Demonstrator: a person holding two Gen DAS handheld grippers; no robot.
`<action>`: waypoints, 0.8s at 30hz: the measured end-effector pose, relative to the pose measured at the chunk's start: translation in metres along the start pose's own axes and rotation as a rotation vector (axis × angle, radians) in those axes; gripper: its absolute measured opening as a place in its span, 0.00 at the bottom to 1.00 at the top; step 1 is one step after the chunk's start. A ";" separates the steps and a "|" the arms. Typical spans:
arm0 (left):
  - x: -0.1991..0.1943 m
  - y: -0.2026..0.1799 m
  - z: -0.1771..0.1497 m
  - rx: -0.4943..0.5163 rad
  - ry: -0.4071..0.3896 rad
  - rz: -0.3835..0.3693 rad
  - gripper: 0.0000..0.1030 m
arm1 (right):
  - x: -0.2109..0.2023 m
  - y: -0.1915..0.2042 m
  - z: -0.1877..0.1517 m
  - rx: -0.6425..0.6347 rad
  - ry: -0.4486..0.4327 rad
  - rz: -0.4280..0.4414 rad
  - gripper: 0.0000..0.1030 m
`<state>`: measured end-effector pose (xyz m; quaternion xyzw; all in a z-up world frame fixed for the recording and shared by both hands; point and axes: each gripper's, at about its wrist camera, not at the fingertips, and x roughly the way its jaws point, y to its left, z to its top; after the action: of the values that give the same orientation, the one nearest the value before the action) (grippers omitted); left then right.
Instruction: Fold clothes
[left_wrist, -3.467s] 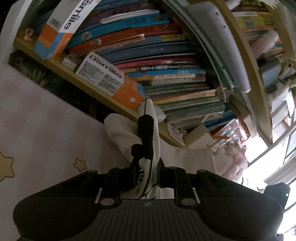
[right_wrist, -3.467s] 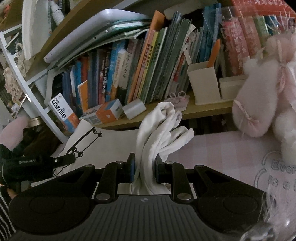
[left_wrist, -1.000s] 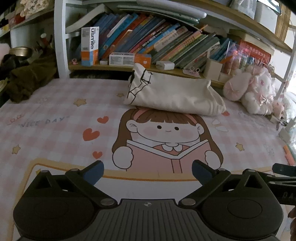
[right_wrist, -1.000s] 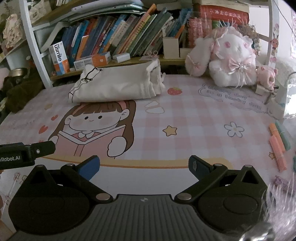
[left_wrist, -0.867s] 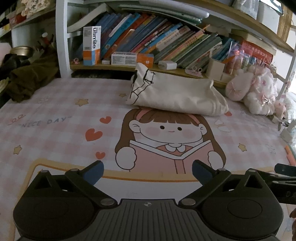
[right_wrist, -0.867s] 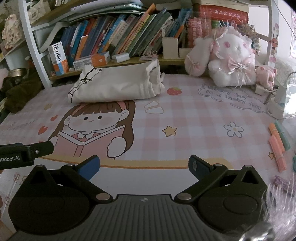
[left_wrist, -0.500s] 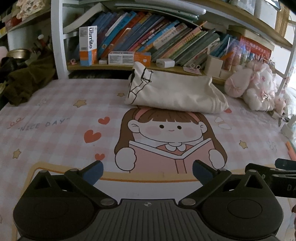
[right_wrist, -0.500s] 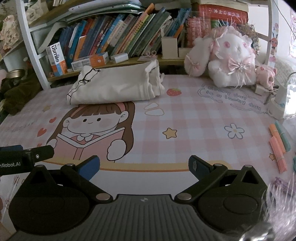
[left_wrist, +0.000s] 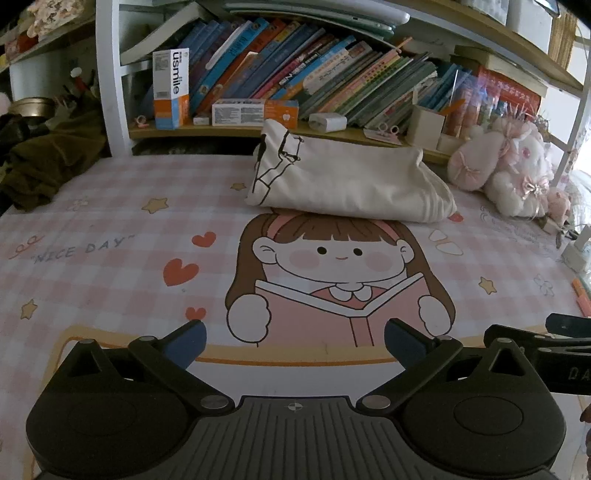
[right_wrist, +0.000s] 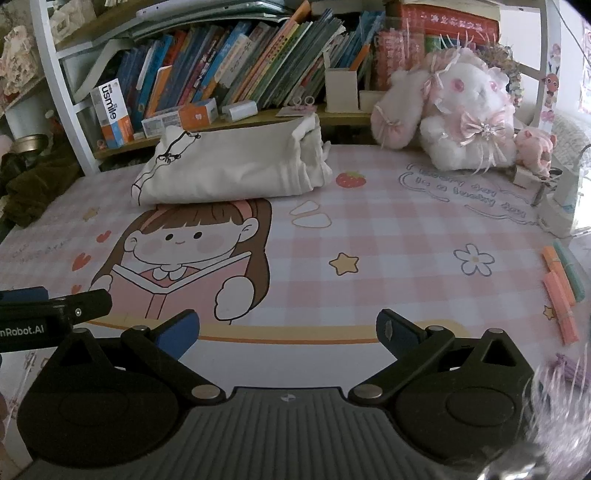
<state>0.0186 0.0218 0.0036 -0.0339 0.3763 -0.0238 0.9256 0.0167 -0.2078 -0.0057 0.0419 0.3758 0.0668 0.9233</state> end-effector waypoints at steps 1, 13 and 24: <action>0.000 0.000 0.000 -0.001 0.001 0.000 1.00 | 0.000 0.000 0.000 0.000 0.001 0.000 1.00; 0.003 0.001 0.002 0.000 0.001 -0.004 1.00 | 0.004 0.001 0.001 -0.004 0.005 -0.003 1.00; 0.004 0.002 0.003 0.001 0.003 -0.007 1.00 | 0.005 0.003 0.001 -0.006 0.006 -0.007 1.00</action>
<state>0.0237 0.0233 0.0029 -0.0349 0.3774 -0.0274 0.9250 0.0206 -0.2040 -0.0085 0.0376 0.3786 0.0648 0.9225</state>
